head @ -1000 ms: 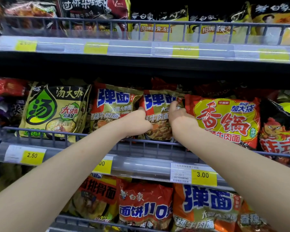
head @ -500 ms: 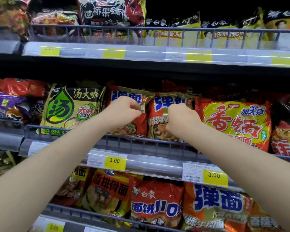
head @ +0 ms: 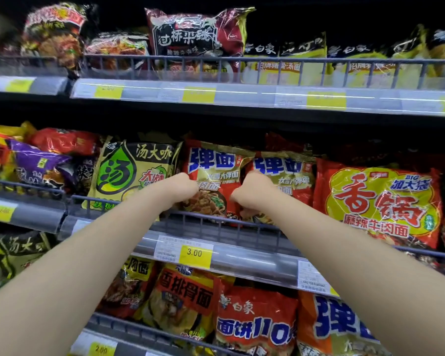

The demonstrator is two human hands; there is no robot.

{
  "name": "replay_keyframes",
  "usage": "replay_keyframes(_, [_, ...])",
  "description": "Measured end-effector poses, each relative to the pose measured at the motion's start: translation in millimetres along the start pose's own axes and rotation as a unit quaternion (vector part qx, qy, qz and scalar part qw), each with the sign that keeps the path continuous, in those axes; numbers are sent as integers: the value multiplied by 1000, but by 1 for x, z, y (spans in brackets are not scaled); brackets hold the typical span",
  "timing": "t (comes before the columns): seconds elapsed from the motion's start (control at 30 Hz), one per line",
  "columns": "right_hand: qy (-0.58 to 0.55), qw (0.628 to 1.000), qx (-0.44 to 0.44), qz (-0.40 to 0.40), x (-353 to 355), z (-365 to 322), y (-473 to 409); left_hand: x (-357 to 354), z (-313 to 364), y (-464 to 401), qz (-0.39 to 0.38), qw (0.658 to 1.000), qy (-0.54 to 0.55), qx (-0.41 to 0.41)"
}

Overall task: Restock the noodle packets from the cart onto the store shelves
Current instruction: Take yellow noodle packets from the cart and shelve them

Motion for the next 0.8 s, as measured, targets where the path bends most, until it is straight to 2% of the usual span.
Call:
replay_keyframes(0.07, [-35, 999, -16, -23, -6, -1, -2, 2, 0, -3, 7, 1000, 8, 8])
replay_keyframes(0.37, [-43, 997, -46, -38, -12, 2, -12, 0, -14, -13, 2, 999, 47, 15])
replay_keyframes(0.53, [-44, 997, -33, -45, -16, 3, -16, 0, -13, -11, 20, 1000, -9, -21])
replay_keyframes(0.8, [-80, 986, 21, -146, -13, 5, -10, -3, -11, -16, 18, 998, -52, -22])
Point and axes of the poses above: each hand's wrist, its own y-axis away from the middle knuckle, its own x-axis out of the back of the hand, z = x × y, the point moved 7 cm from there along -y, towards the middle knuckle, and after that the axes turned 6 degrees about y, right-handed, at the moved point
